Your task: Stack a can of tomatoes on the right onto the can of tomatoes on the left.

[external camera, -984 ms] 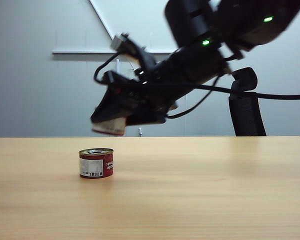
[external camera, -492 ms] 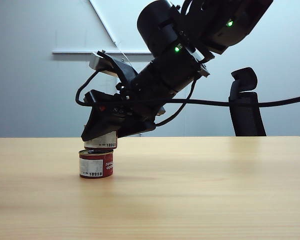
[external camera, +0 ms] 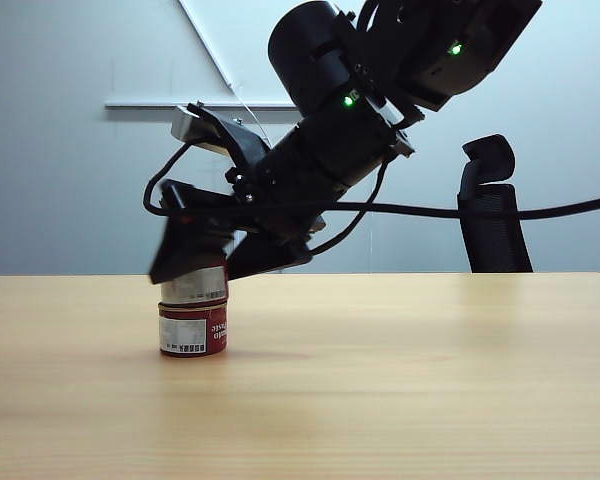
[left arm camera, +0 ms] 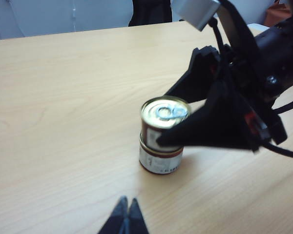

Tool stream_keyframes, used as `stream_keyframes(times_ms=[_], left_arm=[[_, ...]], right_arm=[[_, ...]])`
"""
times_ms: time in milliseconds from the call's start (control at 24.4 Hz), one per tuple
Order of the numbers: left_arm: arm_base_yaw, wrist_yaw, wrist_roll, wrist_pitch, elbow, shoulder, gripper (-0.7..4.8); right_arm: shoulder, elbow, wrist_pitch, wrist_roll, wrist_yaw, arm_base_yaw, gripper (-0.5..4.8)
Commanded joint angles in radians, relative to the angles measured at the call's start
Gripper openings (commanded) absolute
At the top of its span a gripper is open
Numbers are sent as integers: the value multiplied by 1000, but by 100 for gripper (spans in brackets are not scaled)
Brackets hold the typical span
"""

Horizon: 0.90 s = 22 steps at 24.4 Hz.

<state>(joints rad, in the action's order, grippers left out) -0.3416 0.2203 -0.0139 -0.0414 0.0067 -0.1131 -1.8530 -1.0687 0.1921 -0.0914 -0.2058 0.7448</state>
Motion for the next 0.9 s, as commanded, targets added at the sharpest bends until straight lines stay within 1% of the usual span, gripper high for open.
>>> stream_keyframes(times_ms=[41, 164, 246, 410, 451, 492, 533, 574, 615, 656, 697, 738, 861, 902], left_arm=[[2, 2, -5, 13, 2, 5, -2], [2, 2, -5, 13, 2, 16, -2], [16, 10, -5, 13, 3, 31, -2], [110, 31, -5, 13, 3, 52, -2], [147, 31, -5, 12, 2, 62, -2], [179, 31, -5, 13, 2, 72, -2], [211, 30, -5, 13, 2, 82, -2], [251, 29, -5, 12, 2, 97, -2], [281, 29, -4, 13, 2, 108, -2], [307, 27, -5, 23, 2, 108, -2], [356, 27, -5, 28, 2, 107, -2], [379, 26, -5, 26, 2, 107, -2], [383, 28, -5, 24, 2, 107, -2], [383, 30, -5, 24, 2, 107, -2]], right_arm=[[11, -8, 56, 28, -3, 1, 479], [21, -9, 106, 79, -28, 1, 479], [51, -18, 142, 143, -40, 1, 479], [136, -35, 168, 201, -35, -3, 479], [170, -35, 181, 217, -36, -3, 317], [203, -35, 181, 219, -36, -6, 97], [236, -35, 184, 215, -36, -13, -27], [277, -35, 192, 219, -34, -17, 36], [308, -34, 192, 217, -27, -18, -17], [341, -34, 190, 217, -24, -24, -1], [417, -33, 169, 217, -8, -50, -3], [493, -32, 117, 217, 53, -69, -3], [601, -29, 2, 202, 146, -117, -3], [632, -27, -37, 187, 163, -133, -3]])
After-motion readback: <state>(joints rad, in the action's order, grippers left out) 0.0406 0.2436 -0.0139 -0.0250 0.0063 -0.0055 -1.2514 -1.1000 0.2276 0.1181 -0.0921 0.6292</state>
